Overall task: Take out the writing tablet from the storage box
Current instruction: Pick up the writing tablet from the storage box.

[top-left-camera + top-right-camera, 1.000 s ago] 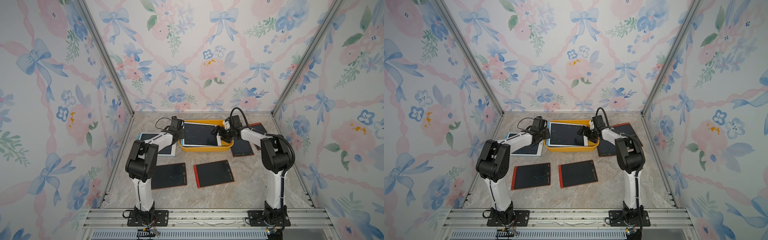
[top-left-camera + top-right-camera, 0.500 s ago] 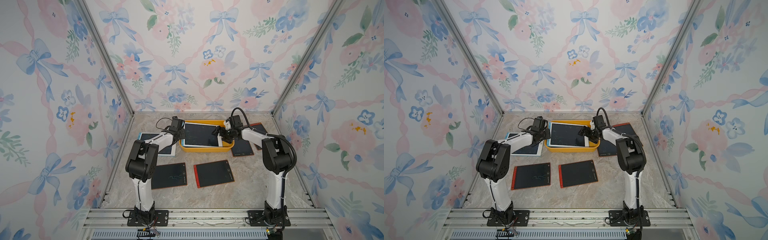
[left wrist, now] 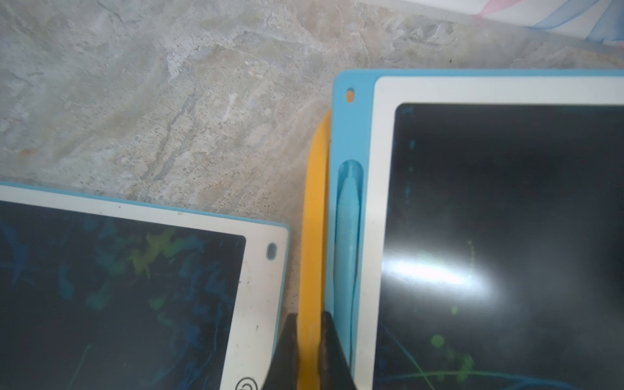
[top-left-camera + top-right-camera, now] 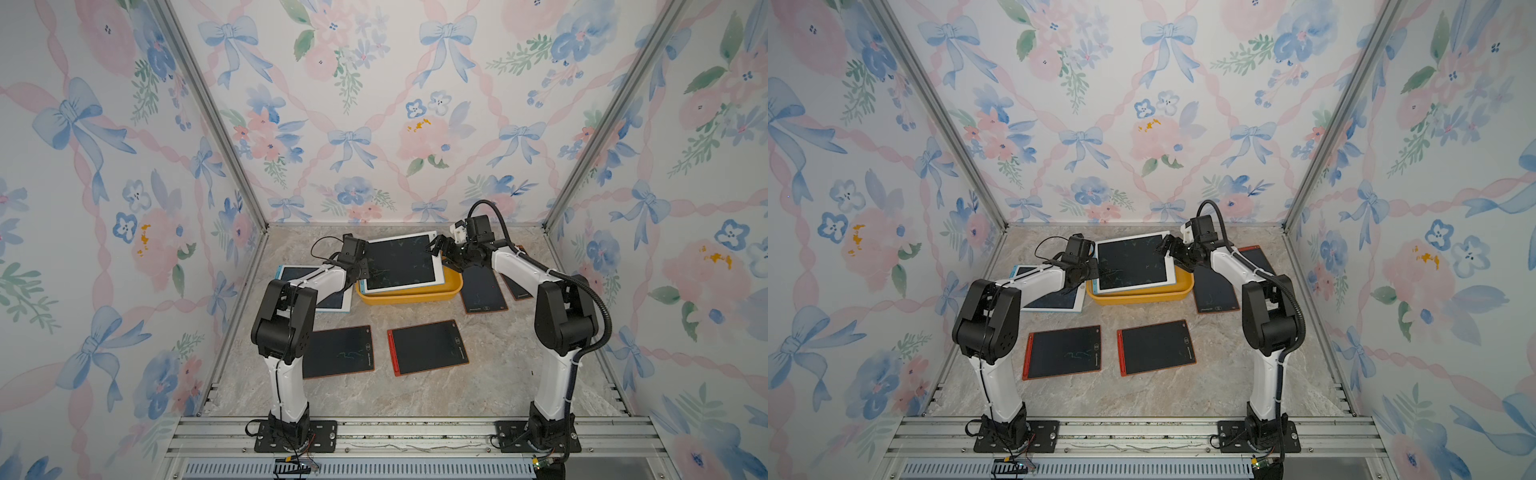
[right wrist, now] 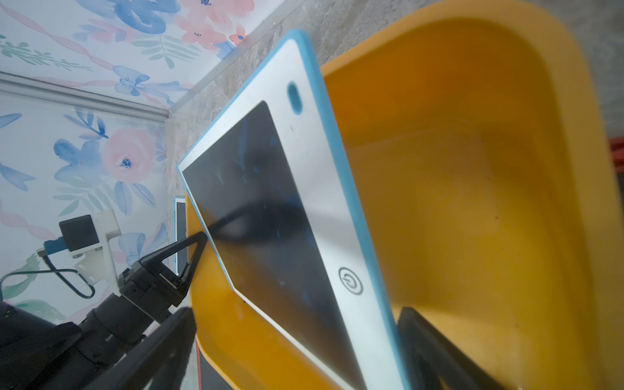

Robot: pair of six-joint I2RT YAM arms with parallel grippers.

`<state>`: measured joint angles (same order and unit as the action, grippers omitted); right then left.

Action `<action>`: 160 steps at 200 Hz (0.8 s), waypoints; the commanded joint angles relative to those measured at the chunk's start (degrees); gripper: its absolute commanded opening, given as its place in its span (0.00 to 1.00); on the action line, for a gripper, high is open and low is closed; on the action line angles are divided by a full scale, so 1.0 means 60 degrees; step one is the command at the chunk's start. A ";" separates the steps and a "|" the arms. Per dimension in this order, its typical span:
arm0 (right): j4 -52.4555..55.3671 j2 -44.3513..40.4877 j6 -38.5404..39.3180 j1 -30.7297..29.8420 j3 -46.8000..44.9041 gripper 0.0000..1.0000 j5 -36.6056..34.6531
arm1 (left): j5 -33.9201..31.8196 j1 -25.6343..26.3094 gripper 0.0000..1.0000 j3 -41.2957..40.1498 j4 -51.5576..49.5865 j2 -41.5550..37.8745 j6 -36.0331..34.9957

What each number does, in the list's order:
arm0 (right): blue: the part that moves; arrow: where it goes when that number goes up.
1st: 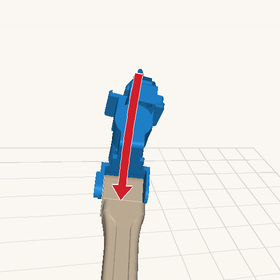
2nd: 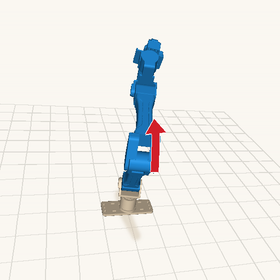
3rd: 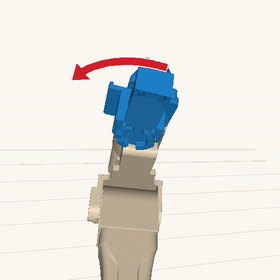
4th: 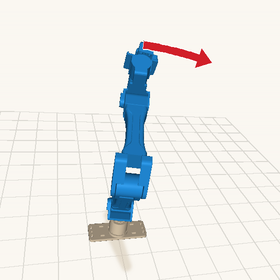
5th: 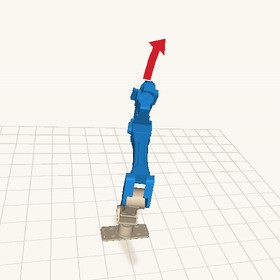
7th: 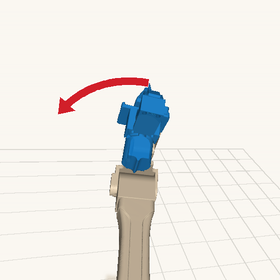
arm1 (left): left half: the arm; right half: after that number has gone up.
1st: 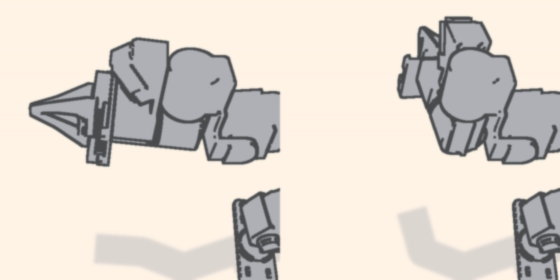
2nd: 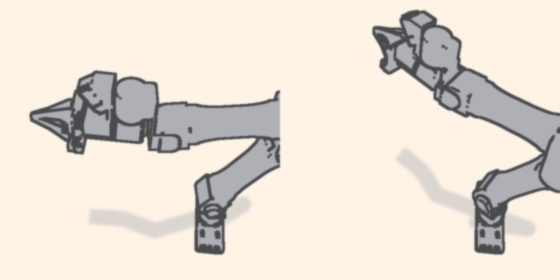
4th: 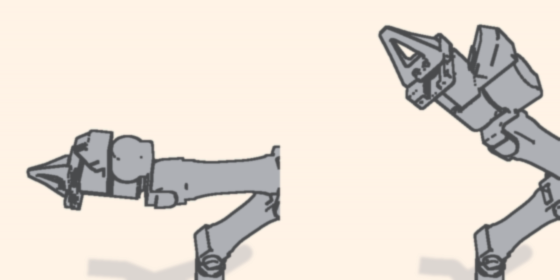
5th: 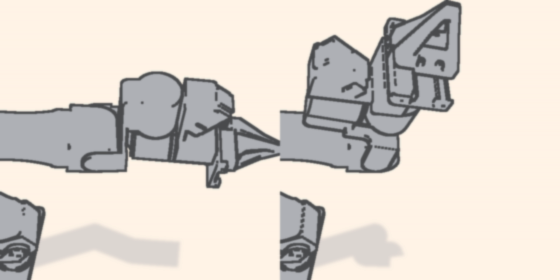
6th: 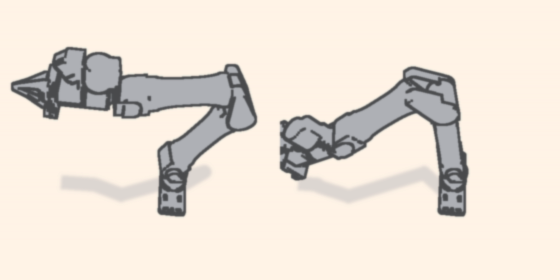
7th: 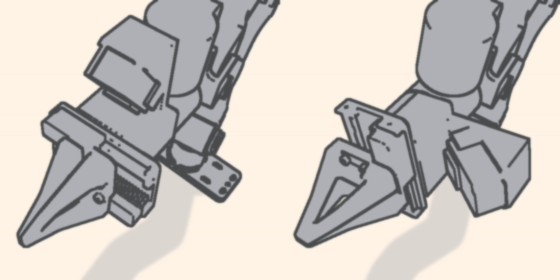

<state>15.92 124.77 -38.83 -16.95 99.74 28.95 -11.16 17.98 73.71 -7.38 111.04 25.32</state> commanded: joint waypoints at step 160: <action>-0.0874 -0.1296 0.0156 -0.0075 -0.1550 0.90 0.2367 | 0.0285 0.0061 0.00 -0.0025 -0.0133 0.0031 0.0035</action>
<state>13.63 117.12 -37.93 -16.56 92.64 37.47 -11.55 17.87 73.71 -7.44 111.04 25.30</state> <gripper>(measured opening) 0.903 0.080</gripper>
